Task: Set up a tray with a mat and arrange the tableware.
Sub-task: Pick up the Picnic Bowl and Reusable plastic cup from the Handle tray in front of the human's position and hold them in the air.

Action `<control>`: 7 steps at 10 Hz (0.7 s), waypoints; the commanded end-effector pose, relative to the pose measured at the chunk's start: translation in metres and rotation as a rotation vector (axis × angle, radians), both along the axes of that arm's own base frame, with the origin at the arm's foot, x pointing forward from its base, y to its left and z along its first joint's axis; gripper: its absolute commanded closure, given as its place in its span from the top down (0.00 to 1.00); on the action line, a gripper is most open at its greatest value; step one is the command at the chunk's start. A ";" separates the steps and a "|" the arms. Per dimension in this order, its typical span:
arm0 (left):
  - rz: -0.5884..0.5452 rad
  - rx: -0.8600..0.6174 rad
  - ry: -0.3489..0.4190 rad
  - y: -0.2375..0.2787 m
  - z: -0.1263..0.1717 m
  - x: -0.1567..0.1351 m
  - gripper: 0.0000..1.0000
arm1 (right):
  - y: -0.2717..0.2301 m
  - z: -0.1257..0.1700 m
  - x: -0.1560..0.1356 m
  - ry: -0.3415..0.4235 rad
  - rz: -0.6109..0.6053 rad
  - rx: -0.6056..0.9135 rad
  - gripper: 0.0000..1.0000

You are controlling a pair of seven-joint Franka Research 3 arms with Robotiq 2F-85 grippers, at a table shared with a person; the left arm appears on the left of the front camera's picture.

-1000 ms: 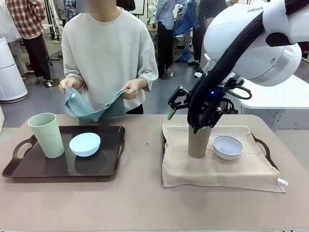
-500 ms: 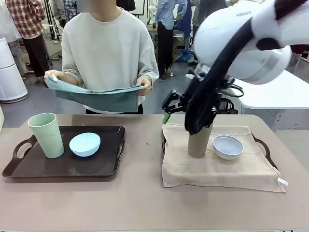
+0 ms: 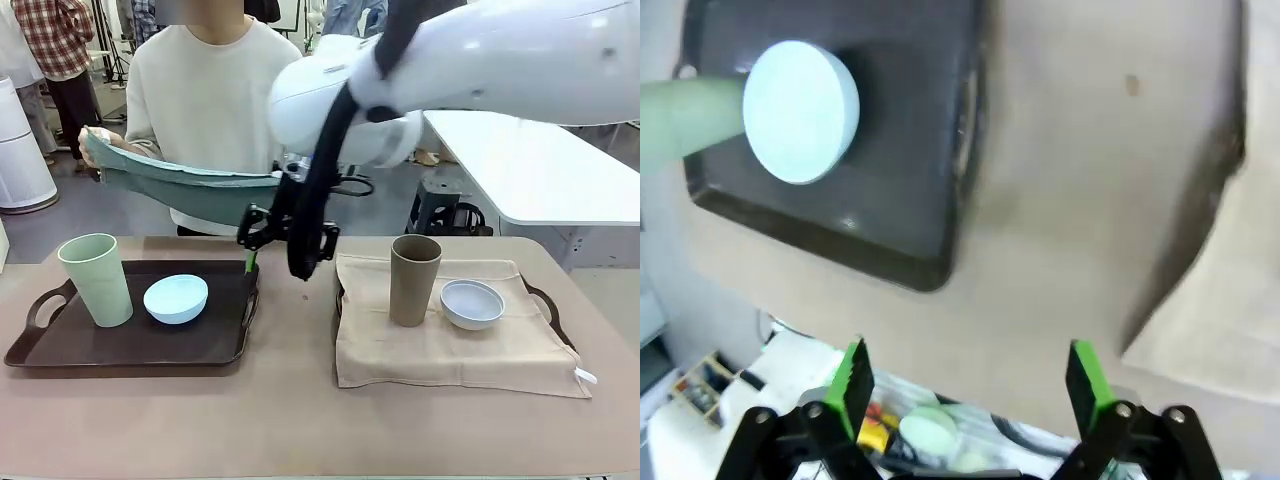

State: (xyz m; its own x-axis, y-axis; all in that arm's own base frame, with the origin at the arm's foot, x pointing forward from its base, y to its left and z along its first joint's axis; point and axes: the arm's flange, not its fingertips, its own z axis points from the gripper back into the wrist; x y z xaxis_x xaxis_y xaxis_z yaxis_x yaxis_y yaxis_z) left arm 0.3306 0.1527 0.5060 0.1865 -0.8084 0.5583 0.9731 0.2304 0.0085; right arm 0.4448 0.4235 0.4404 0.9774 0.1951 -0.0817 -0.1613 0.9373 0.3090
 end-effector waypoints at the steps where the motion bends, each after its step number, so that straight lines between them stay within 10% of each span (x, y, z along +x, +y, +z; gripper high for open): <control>1: -0.063 -0.075 -0.037 0.008 -0.016 0.024 1.00 | 0.033 -0.009 0.030 0.020 0.024 -0.032 1.00; 7: -0.073 -0.079 -0.013 -0.002 -0.026 0.055 1.00 | 0.093 -0.060 0.035 0.061 0.097 -0.059 1.00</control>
